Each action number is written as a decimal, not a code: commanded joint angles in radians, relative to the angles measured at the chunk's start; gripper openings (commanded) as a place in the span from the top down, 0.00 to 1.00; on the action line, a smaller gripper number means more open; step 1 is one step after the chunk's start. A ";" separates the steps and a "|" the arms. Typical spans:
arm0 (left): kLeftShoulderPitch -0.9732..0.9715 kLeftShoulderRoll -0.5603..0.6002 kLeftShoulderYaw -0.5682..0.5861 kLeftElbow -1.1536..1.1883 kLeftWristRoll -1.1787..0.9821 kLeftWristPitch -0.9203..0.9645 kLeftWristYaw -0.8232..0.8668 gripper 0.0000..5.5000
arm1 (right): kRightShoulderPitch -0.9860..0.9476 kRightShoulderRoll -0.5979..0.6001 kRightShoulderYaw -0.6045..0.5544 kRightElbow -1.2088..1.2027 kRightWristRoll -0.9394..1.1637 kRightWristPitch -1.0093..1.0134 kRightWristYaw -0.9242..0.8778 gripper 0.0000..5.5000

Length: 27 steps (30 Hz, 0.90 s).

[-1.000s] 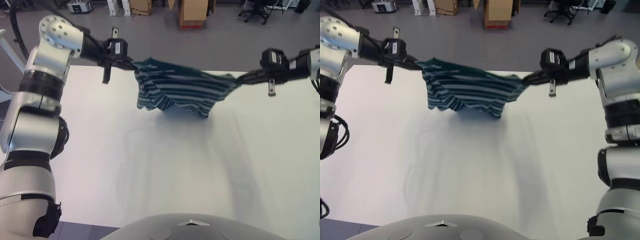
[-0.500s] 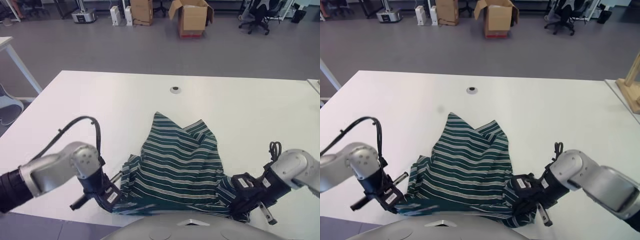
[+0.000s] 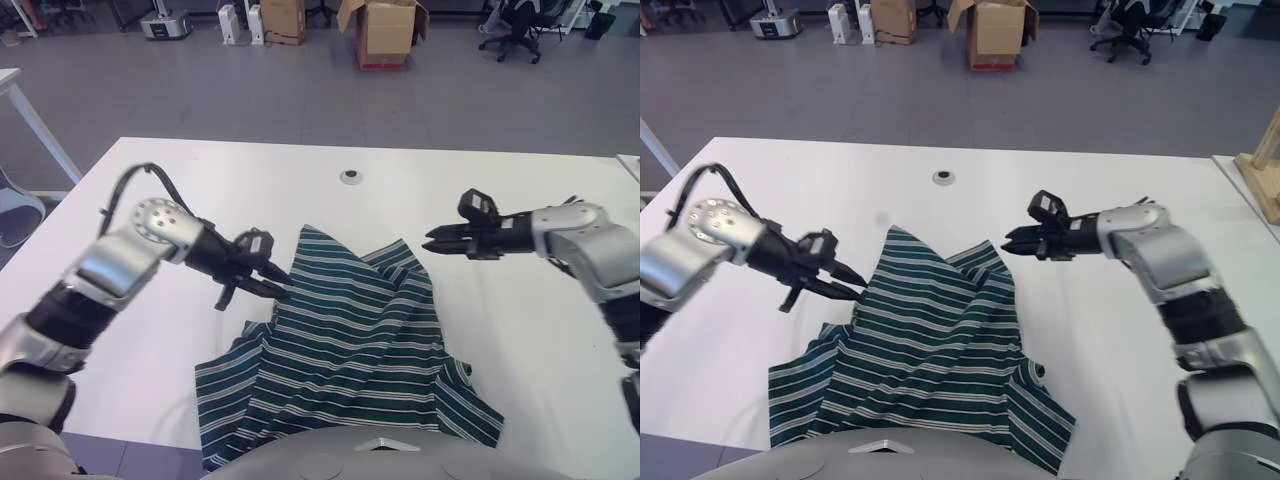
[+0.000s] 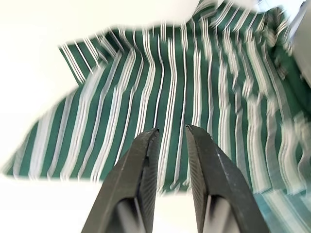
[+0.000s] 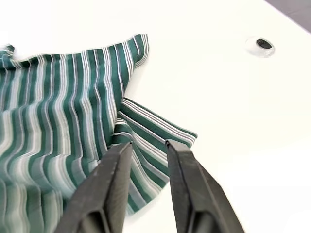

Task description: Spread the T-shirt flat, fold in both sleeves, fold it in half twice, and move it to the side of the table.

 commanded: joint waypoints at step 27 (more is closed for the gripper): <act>0.198 -0.199 -0.027 0.572 0.423 -0.502 0.282 0.82 | -0.378 0.398 -0.080 1.061 -0.454 -0.851 -0.354 0.77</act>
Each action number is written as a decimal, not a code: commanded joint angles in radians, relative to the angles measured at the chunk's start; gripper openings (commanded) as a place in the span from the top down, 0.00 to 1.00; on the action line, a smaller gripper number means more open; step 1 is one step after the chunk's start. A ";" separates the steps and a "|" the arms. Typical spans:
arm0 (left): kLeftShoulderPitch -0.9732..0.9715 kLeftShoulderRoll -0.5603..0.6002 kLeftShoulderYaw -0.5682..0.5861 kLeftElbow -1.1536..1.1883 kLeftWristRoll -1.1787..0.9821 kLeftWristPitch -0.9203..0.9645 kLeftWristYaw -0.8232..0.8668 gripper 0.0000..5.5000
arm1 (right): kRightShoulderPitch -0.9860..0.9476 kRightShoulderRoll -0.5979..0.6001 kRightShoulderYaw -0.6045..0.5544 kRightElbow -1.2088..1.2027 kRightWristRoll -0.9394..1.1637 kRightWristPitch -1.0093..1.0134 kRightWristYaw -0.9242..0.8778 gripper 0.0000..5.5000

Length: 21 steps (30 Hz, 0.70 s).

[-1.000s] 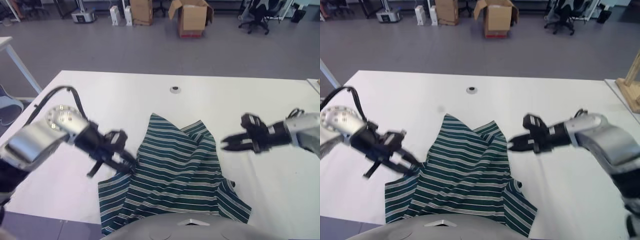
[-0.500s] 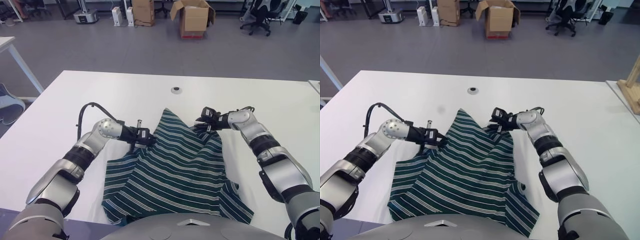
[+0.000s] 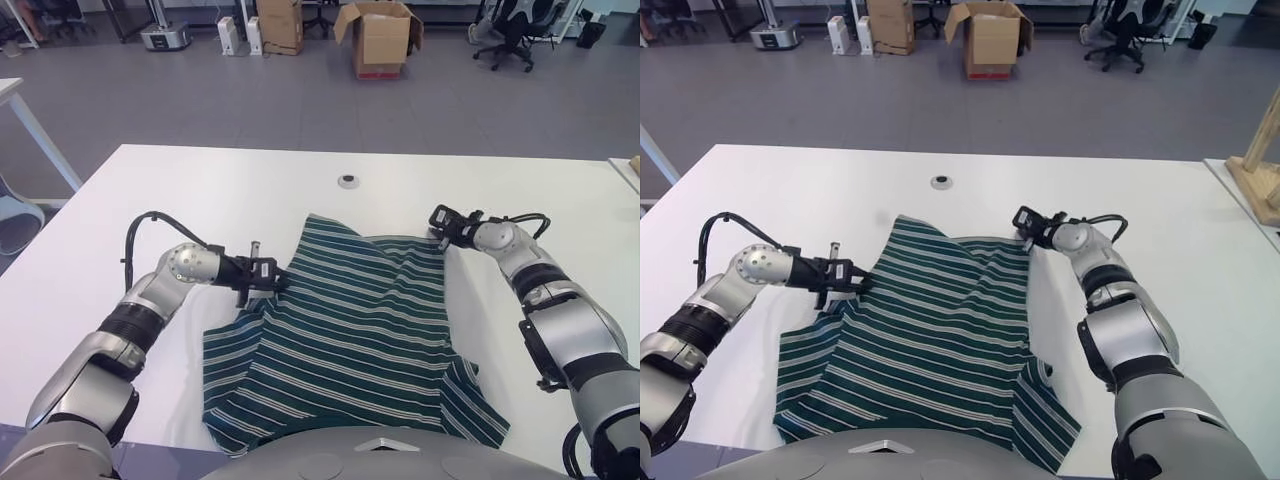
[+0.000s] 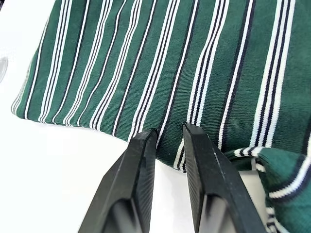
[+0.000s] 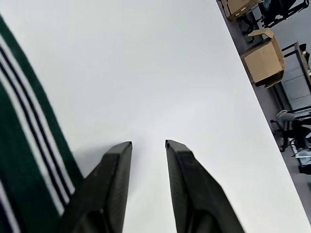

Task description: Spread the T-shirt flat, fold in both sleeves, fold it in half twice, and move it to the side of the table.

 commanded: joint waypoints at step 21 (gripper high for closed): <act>-0.396 -0.210 -0.051 0.580 0.261 0.075 0.178 0.82 | -0.229 0.239 -0.066 0.078 -0.025 0.160 -0.071 0.77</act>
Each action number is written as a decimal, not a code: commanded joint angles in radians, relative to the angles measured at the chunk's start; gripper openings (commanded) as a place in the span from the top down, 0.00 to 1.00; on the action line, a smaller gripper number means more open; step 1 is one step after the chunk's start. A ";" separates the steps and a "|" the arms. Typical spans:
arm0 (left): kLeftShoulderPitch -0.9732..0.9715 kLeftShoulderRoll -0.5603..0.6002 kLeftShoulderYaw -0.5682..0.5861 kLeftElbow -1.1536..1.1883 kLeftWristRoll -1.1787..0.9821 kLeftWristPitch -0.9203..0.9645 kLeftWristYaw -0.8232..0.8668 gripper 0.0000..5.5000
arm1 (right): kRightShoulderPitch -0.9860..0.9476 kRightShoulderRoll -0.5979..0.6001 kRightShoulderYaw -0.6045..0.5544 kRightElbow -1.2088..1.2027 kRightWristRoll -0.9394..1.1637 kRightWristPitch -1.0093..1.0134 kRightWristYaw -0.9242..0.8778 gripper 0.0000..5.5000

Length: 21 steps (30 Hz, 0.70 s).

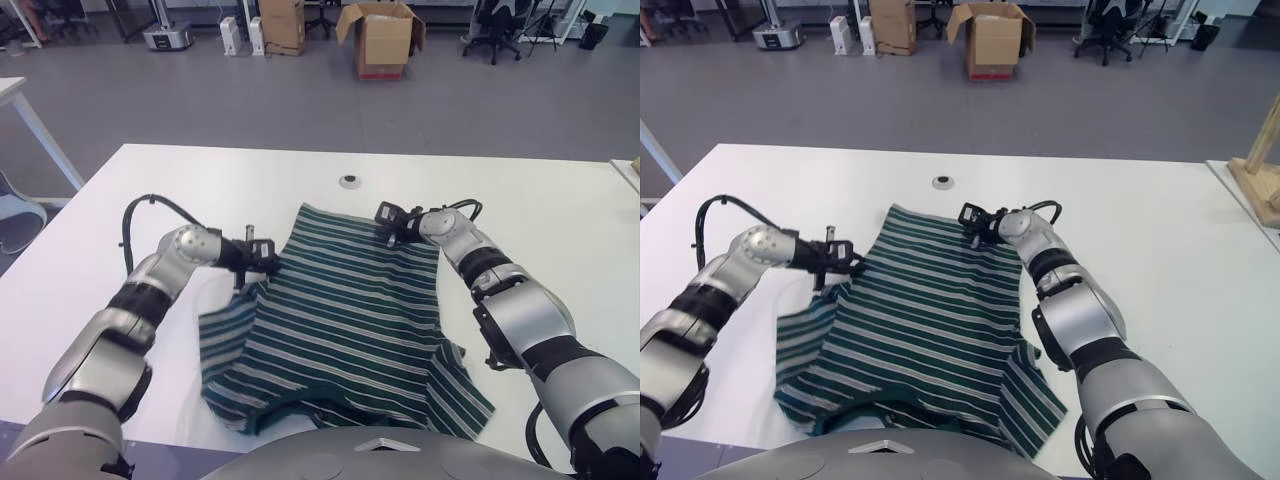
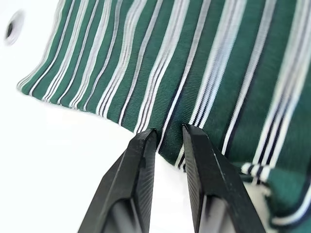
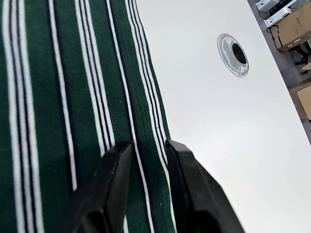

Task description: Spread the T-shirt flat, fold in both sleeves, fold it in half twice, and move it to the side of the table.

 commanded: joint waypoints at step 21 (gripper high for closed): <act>0.153 0.262 0.279 -0.013 -0.098 -0.128 -0.277 0.82 | 0.889 -0.462 -0.180 -1.515 0.501 0.760 0.576 0.77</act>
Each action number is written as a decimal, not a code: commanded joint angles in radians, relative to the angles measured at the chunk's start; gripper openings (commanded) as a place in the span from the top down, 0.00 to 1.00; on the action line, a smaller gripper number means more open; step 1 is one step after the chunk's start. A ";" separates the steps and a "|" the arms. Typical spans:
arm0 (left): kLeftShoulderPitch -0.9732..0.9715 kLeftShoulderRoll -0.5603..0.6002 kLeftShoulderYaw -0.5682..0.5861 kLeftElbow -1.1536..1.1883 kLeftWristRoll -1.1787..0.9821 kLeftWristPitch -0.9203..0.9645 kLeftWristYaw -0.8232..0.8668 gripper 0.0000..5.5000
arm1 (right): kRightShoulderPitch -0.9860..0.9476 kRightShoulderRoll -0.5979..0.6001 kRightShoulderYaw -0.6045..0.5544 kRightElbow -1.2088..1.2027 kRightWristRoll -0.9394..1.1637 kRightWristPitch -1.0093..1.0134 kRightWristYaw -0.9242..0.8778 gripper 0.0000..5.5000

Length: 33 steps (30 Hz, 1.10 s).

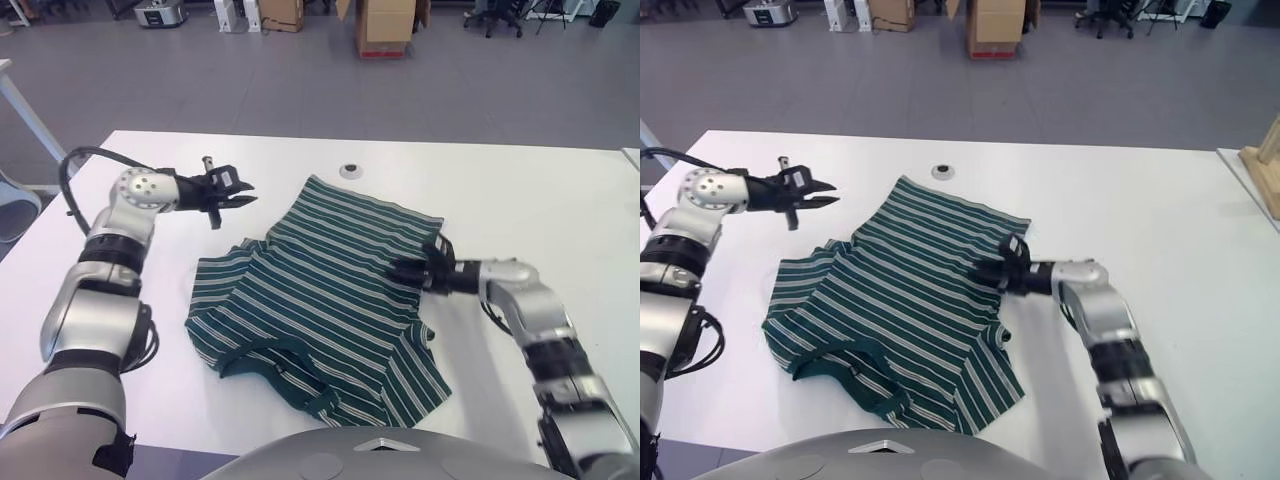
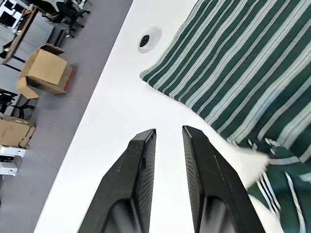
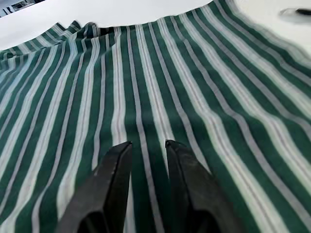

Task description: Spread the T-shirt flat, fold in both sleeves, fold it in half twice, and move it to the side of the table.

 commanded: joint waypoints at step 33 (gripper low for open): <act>0.810 -0.082 0.345 -0.689 -0.389 0.787 0.181 0.69 | 0.148 -0.033 -0.357 -0.216 0.147 0.114 -0.373 0.76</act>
